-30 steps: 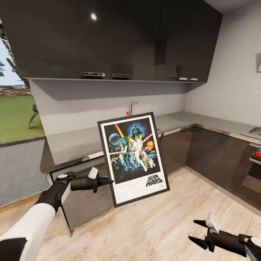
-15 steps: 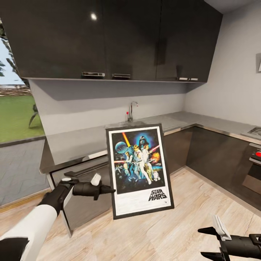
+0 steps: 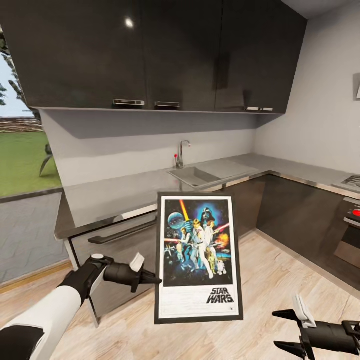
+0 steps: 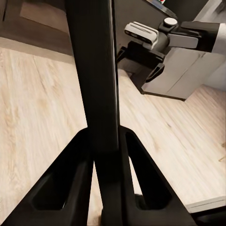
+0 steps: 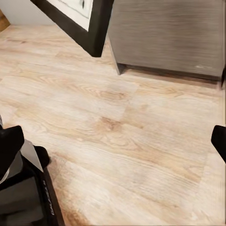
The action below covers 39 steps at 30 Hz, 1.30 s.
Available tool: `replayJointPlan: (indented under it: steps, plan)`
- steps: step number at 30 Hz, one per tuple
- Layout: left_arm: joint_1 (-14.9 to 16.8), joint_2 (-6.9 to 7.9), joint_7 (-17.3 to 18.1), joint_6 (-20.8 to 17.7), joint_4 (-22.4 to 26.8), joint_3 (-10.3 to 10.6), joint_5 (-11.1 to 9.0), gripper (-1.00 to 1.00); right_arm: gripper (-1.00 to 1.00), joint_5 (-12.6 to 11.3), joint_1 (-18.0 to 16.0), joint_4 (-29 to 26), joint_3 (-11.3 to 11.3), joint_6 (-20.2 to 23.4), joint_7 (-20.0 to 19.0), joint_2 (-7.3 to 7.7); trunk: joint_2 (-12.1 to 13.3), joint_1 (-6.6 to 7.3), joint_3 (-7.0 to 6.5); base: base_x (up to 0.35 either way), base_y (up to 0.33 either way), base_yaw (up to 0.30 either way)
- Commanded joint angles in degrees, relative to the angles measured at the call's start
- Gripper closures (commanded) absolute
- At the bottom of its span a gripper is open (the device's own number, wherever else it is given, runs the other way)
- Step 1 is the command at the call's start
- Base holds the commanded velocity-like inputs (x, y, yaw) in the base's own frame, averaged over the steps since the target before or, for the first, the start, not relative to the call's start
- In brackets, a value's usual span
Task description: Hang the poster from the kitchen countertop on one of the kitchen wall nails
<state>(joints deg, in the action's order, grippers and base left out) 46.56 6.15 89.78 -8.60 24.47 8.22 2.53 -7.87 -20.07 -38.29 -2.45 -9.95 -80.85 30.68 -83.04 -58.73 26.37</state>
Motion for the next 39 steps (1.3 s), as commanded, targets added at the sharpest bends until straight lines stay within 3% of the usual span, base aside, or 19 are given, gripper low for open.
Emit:
replayJointPlan:
  steps: [1, 6, 11, 21, 27, 33, 39]
  plan:
    - [0.0, 0.01, 0.2, -0.3, 0.0, 0.2, 0.2, 1.0, -1.0, -0.3, -0.3, 0.1, -0.3, -0.4, 0.5, 0.02, 0.0, 0.0, 0.07, 0.0, 0.0, 0.0]
    - [0.0, 0.01, 0.2, -0.1, 0.0, 0.4, 0.2, 1.0, -1.0, -0.3, -1.6, 0.2, -0.4, -0.1, 4.5, -0.1, 0.0, 0.0, 0.07, 0.0, 0.0, 0.0]
    - [0.0, 0.01, 0.2, 0.1, 0.0, 0.5, 0.2, 1.0, -1.0, -0.3, -2.9, 0.2, -0.5, 4.2, 6.2, -0.58, 0.0, 0.0, 0.07, 0.0, 0.0, 0.0]
    - [0.0, 0.01, 0.2, 3.0, 0.0, 0.5, 0.2, 1.0, -1.0, -0.6, -3.3, 0.0, -0.6, 5.7, 6.2, -0.74, 0.0, 0.0, 0.07, 0.0, 0.0, 0.0]
    - [0.1, -0.07, 0.2, 4.4, 0.1, 0.6, 0.2, 1.0, -1.0, -0.6, -3.4, -0.1, -0.7, 5.9, 5.9, -2.04, 0.0, 0.0, 0.07, 0.0, 0.0, 0.0]
    - [0.1, -0.09, 0.2, 6.0, 0.0, 0.6, 0.2, 1.0, -1.0, -0.6, -3.7, -0.1, -0.7, 6.0, 6.0, -2.38, 0.0, 0.0, 0.07, 0.0, 0.0, 0.0]
    - [0.0, -1.33, 0.2, 9.7, -0.1, 0.7, 0.2, 1.0, -1.0, -0.5, -4.0, -0.1, -0.7, 6.0, 6.0, -3.96, 0.0, 0.0, 0.07, 0.0, 0.0, 0.0]
